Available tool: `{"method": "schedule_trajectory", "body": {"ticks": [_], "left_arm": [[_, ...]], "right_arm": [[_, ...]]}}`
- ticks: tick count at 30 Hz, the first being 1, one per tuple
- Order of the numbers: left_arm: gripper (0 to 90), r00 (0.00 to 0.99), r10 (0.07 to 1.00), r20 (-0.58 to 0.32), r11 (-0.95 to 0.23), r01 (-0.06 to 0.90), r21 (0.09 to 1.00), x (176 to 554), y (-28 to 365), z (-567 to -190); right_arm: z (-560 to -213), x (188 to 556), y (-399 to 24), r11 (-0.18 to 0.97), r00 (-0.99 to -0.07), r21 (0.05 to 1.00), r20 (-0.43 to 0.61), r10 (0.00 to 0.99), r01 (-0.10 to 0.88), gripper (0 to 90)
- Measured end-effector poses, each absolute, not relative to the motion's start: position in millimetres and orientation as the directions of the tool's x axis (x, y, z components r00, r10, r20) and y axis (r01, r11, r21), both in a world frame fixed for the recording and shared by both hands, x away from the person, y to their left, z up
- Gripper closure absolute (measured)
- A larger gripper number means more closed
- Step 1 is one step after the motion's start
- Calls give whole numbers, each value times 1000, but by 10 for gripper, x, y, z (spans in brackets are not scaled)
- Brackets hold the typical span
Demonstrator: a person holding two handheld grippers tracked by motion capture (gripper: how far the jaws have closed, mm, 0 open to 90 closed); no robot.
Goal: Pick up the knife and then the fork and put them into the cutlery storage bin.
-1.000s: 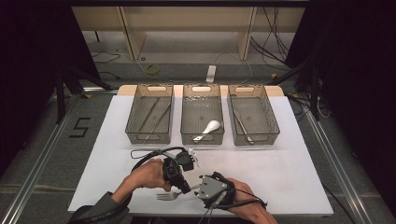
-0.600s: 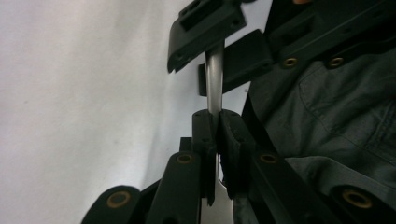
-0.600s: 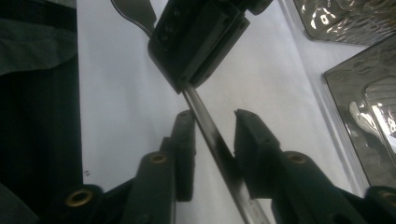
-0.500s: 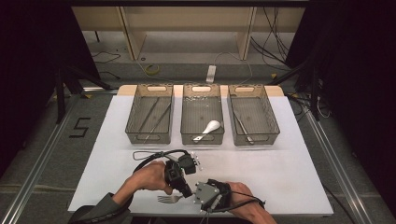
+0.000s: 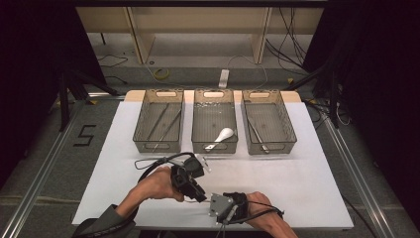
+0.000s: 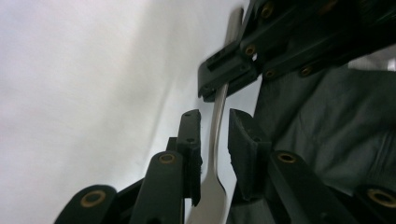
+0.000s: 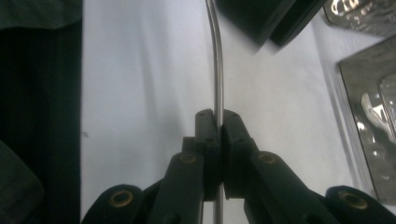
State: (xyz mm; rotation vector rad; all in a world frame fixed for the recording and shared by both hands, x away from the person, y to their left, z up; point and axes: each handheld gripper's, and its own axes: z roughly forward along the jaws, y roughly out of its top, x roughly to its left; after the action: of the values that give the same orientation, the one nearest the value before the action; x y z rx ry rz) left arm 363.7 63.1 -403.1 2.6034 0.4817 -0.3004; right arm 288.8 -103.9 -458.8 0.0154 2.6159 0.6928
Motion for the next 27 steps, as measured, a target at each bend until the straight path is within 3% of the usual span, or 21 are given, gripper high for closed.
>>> {"method": "schedule_trajectory", "body": {"ticks": [3, 8, 10, 15, 21, 27], "left_arm": [[606, 910, 325, -259, -792, 411, 451, 3676, 711, -3953], [458, 894, 387, -224, -738, 446, 507, 3731, 830, -3914], [403, 888, 413, -201, -689, 449, 569, 3737, 885, -3880], [321, 867, 470, -168, -568, 443, 694, 3755, 1034, -3756], [227, 860, 483, -162, -509, 426, 748, 3751, 1142, -3792], [197, 852, 492, -182, -407, 410, 816, 3730, 1315, -3869]], "right_arm": [[-4597, 2921, -1084, 878, -908, 472, -397, 136, -75, 877], [-4595, 2992, -1156, 885, -899, 464, -402, 175, -36, 877], [-4588, 3034, -1203, 886, -895, 464, -398, 202, -7, 877], [-4561, 3137, -1340, 870, -875, 487, -384, 294, 79, 877], [-4516, 3286, -1534, 829, -846, 523, -338, 413, 197, 877], [-4412, 3430, -1764, 734, -789, 593, -254, 559, 329, 877]]}}
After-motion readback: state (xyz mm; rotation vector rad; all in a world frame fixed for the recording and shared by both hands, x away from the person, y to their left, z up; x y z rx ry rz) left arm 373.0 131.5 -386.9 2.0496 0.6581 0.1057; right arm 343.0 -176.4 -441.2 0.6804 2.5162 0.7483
